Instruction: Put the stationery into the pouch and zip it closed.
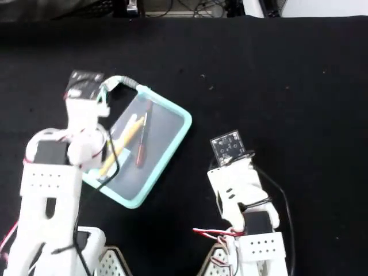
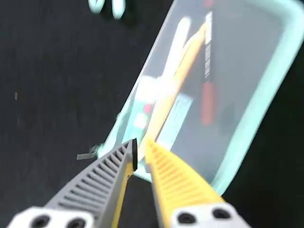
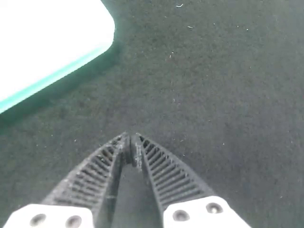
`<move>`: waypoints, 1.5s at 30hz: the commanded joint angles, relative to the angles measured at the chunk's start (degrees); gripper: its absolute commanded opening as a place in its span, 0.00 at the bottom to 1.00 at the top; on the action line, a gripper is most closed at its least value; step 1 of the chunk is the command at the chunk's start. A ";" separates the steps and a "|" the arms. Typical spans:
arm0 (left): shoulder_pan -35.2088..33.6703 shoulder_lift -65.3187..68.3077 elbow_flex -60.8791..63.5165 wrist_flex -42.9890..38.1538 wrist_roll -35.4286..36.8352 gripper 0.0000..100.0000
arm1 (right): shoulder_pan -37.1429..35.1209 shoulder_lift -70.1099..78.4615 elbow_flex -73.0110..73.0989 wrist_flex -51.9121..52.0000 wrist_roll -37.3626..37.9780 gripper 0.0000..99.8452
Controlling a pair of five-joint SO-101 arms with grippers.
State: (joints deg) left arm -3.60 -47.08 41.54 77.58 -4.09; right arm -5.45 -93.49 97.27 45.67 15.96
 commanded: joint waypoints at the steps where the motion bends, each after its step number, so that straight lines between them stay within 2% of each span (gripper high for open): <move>1: -3.82 -9.76 6.64 0.35 -0.79 0.10 | 0.70 -0.48 -0.13 -0.26 -0.62 0.02; 9: -5.14 -37.01 27.82 0.62 -0.79 0.09 | 0.88 -0.22 -0.13 0.26 -0.35 0.02; 15: -8.04 -58.90 38.46 0.35 -0.79 0.10 | 0.88 -0.22 -0.13 0.26 -0.35 0.01; 21: -8.57 -54.24 44.35 -0.44 -0.62 0.10 | 0.88 -0.22 -0.13 0.26 -0.35 0.01; 27: -8.13 -53.80 56.48 -7.74 -0.70 0.10 | 0.88 -0.22 -0.13 0.26 -0.35 0.01; 45: -8.31 -54.15 55.96 -6.24 -0.53 0.10 | 0.79 -0.22 -0.13 0.26 -0.35 0.01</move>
State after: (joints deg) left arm -11.60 -101.41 96.40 70.90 -4.62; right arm -5.45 -93.49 97.27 45.67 15.96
